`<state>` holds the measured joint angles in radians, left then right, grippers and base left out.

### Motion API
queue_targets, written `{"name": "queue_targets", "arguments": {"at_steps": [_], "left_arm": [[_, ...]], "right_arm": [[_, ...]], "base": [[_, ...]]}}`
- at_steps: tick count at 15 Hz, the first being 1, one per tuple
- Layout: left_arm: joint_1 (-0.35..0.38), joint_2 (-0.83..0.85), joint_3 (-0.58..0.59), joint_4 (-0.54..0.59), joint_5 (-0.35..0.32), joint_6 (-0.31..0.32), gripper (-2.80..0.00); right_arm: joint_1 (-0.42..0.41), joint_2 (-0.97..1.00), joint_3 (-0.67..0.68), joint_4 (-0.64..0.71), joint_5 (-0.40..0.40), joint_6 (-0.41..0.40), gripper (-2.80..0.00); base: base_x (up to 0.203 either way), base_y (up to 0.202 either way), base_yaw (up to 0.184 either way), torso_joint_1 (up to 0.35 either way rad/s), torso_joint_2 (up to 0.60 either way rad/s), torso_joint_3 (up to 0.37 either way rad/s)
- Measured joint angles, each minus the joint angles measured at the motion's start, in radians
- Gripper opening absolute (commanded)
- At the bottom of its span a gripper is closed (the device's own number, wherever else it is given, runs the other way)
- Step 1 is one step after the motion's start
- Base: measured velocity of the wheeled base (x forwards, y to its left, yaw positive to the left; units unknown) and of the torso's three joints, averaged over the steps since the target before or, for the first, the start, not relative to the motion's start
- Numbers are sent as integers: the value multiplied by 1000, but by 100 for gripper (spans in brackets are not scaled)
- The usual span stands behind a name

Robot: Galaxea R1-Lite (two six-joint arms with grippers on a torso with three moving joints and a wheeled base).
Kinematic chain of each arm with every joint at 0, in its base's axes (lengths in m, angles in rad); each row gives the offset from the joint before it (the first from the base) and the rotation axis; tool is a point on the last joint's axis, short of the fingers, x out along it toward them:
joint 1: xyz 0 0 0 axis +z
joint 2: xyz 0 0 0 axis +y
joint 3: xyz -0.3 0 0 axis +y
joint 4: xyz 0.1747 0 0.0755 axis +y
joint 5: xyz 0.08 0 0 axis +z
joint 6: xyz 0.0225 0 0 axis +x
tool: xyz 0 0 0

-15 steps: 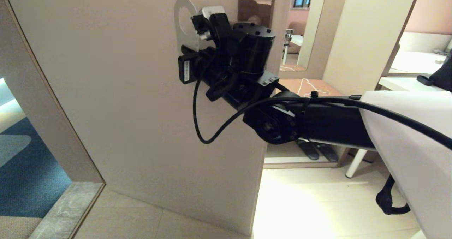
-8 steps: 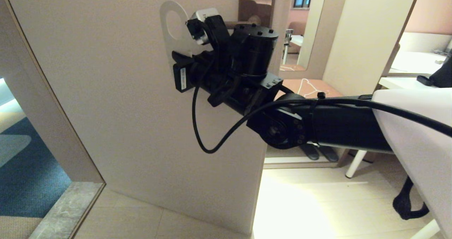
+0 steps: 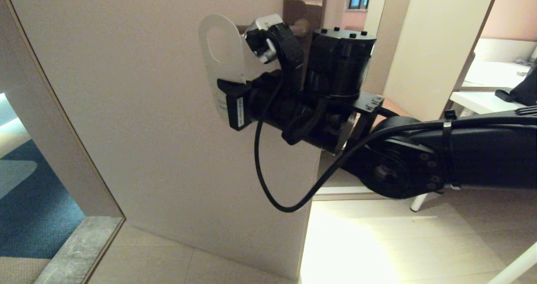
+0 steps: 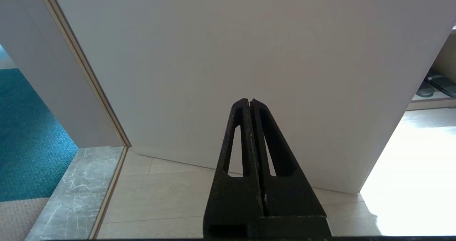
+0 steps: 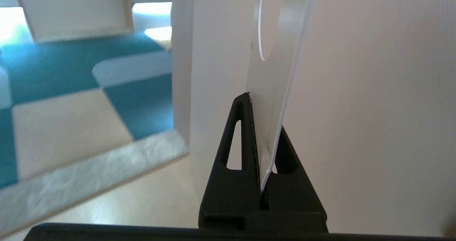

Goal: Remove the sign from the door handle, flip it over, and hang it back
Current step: Hand it to the other hand

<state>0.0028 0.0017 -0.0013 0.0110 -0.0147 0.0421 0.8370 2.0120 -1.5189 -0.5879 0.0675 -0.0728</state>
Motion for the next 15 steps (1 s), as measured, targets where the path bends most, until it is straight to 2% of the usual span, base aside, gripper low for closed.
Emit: {"name": "queue_targets", "arguments": {"at_steps": [6,8,15], "left_arm": [[0,0,0,-1,0,0,-280],[0,0,0,0,0,0,-280],[0,0,0,0,0,0,-280]], "right_arm": [[-30,-152,207,24,88,0,-280],[-33,-171,230,26,126,0,-280],[-33,-184,292,25,144,-7,-280]], "base": [[0,0,0,0,0,0],[0,0,0,0,0,0],[0,0,0,0,0,0]]}}
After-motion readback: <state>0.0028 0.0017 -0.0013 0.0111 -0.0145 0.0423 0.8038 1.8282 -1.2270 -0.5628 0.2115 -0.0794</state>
